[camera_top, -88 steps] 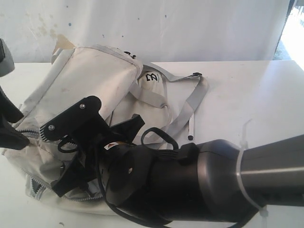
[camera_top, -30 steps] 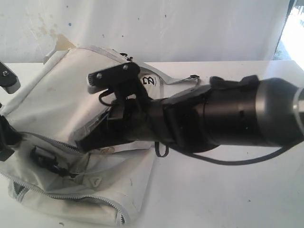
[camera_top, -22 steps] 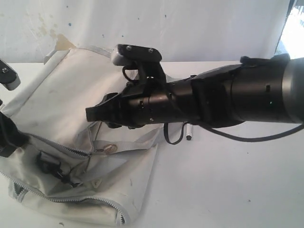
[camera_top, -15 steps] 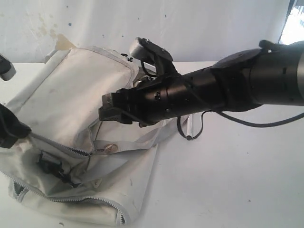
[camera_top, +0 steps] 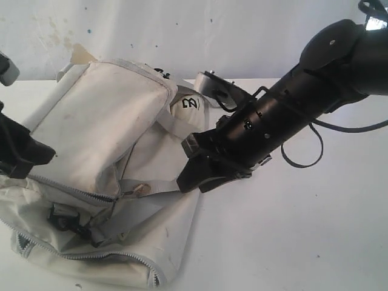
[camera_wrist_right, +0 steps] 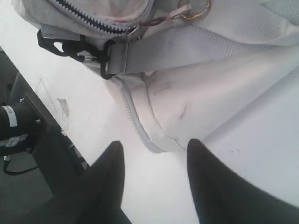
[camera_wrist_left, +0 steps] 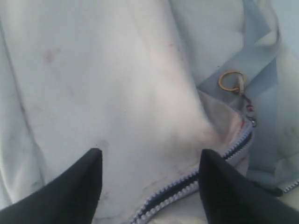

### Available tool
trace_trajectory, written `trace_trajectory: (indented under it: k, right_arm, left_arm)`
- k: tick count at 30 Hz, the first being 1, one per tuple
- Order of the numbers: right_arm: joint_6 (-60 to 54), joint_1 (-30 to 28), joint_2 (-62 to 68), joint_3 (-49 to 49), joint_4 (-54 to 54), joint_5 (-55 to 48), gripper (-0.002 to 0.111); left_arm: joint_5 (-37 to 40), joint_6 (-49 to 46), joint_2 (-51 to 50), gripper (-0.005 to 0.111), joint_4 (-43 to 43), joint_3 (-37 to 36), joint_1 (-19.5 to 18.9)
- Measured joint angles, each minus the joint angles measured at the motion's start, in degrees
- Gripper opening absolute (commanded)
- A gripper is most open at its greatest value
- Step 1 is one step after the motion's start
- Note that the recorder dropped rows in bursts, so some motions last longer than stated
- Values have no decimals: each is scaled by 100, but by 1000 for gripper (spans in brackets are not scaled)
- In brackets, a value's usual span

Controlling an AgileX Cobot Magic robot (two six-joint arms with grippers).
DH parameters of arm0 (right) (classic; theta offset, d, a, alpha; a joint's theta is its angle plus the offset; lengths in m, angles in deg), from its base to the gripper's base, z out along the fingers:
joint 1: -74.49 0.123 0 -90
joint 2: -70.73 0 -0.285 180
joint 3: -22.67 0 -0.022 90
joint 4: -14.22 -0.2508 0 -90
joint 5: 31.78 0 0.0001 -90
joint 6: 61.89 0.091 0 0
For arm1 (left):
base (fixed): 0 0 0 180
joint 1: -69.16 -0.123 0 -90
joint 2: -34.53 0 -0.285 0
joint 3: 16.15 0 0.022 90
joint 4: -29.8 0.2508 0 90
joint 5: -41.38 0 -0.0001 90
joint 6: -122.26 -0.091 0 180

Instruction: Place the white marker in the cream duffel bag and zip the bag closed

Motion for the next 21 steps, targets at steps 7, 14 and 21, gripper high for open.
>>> trace_trajectory:
  k: [7, 14, 21]
  right_arm:
    - [-26, 0, 431, 0, -448, -148, 41]
    - [-733, 0, 998, 0, -1585, -539, 41]
    - [-1250, 39, 1363, 0, -2779, -835, 41]
  left_arm:
    - [-69, -762, 0, 64, -14, 0, 629]
    - [-609, -1146, 0, 64, -41, -303, 901]
    - [-947, -1485, -268, 64, -55, -515, 924]
